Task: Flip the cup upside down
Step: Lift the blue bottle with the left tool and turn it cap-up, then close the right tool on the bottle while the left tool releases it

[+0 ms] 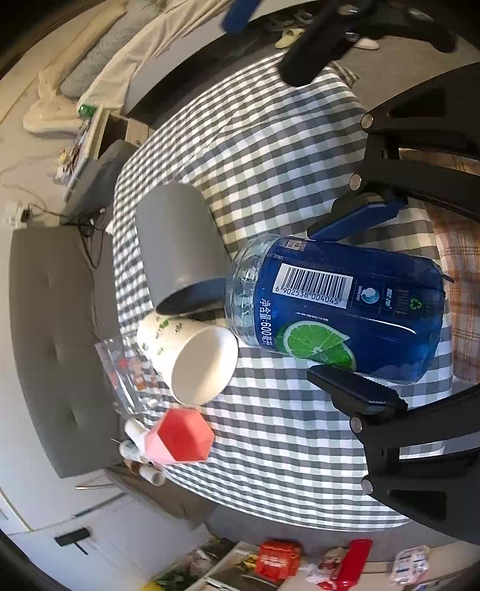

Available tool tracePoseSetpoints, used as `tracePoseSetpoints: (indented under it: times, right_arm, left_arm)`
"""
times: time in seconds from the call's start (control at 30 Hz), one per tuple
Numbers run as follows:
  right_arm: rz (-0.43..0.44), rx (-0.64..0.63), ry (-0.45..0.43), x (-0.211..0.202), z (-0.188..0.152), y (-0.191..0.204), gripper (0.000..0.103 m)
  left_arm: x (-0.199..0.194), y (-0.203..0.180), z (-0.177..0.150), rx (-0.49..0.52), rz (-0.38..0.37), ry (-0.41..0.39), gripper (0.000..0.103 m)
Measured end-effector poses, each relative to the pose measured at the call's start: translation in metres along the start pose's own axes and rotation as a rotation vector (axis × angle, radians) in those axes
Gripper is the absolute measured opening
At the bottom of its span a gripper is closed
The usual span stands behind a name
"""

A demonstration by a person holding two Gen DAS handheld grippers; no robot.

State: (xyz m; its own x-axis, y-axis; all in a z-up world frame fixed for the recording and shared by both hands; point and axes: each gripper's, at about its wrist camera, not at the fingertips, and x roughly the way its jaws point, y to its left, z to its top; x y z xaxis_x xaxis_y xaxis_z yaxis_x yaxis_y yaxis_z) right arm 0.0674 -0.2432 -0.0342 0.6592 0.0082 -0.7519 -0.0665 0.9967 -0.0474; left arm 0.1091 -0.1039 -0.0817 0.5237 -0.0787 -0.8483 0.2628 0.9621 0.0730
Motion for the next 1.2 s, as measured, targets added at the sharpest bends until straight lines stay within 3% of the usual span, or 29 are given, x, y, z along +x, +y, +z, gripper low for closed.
tracePoseSetpoints:
  times: [0.07,0.2,0.37,0.5,0.67,0.93,1.2]
  right_arm:
    - [-0.015,-0.006,-0.002,-0.002,0.002,0.002,0.103]
    - [-0.034,0.0,0.004,-0.006,0.004,-0.001,0.103]
    - [-0.031,0.042,0.013,-0.019,0.013,-0.005,0.103]
    - [-0.02,0.1,0.102,-0.022,0.032,-0.004,0.103]
    - [0.041,0.111,0.2,-0.014,0.054,0.024,0.103]
    - [0.133,0.124,0.423,0.055,0.071,0.09,0.103]
    - [0.184,0.24,0.578,0.106,0.067,0.089,0.101]
  left_arm:
    - [-0.004,-0.001,-0.001,0.026,0.007,-0.016,0.09]
    - [-0.015,0.0,-0.002,0.063,0.005,-0.044,0.093]
    - [-0.032,0.024,-0.002,0.021,-0.027,-0.067,0.098]
    - [-0.043,0.054,-0.004,-0.011,-0.081,-0.086,0.101]
    - [-0.041,0.099,-0.009,-0.063,-0.043,-0.075,0.101]
    - [-0.022,0.149,-0.023,-0.143,0.003,-0.052,0.101]
    - [-0.006,0.167,-0.029,-0.187,-0.015,-0.03,0.101]
